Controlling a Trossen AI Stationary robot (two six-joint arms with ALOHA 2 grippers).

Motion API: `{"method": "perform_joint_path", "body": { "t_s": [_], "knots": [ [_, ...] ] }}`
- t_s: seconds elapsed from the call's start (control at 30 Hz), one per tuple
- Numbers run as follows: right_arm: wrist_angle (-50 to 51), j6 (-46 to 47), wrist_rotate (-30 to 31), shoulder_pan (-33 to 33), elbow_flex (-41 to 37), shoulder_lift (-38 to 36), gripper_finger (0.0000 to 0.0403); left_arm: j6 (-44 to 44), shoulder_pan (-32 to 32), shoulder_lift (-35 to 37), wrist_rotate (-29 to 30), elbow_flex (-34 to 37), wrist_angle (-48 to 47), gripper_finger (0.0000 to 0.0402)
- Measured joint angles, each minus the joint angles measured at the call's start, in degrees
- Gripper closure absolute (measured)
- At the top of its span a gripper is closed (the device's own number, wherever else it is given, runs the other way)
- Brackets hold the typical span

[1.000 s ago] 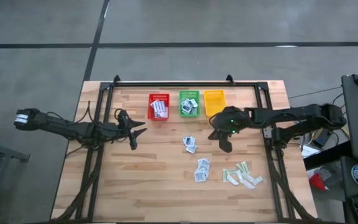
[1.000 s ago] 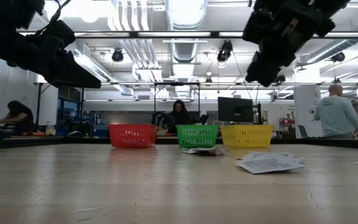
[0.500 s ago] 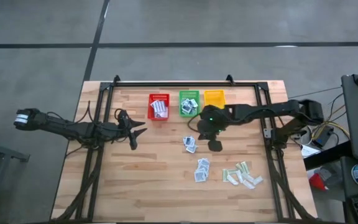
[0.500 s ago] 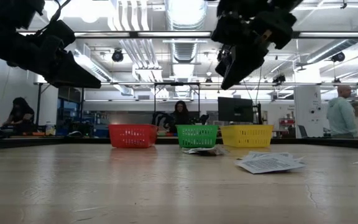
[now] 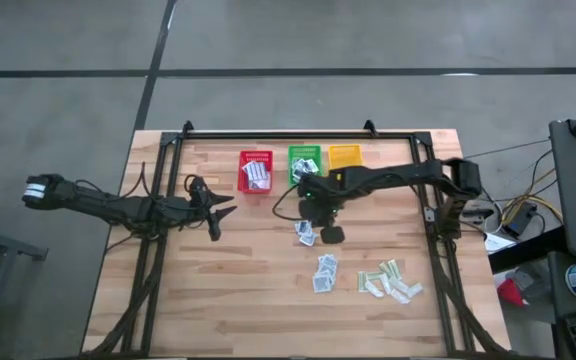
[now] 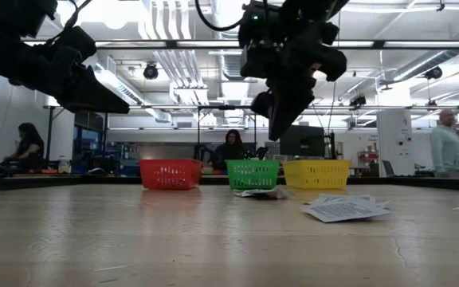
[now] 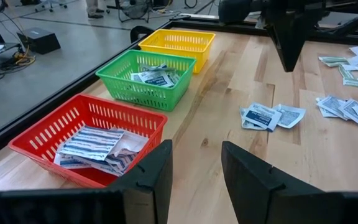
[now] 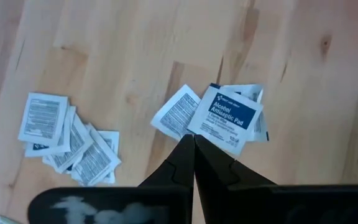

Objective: Pick & Place First Aid Supplies
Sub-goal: Put the alcohol pad into the green basket

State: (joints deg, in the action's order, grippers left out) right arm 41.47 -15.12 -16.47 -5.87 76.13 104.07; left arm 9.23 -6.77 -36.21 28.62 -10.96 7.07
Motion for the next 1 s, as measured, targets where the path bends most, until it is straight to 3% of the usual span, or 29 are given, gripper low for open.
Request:
{"method": "perform_joint_path", "body": {
  "t_s": [0.17,0.33,0.77,1.0],
  "knots": [
    [3.79,-2.34,0.02,-0.04,4.53,2.59,0.0381,0.00,-0.01,0.00,-0.02,0.00,-0.02,0.0268],
    [5.01,-3.19,0.11,-0.20,6.54,2.93,0.0338,0.00,0.00,0.00,-0.02,0.00,-0.02,0.0268],
    [7.55,-5.09,1.74,-0.13,5.25,2.77,0.0208,-0.39,0.00,0.00,0.00,0.00,-0.02,0.0268],
    [7.98,-12.10,1.90,-0.13,3.03,2.76,0.0188,-0.42,-0.01,0.00,0.00,0.00,-0.02,0.0268]
  ]
}}
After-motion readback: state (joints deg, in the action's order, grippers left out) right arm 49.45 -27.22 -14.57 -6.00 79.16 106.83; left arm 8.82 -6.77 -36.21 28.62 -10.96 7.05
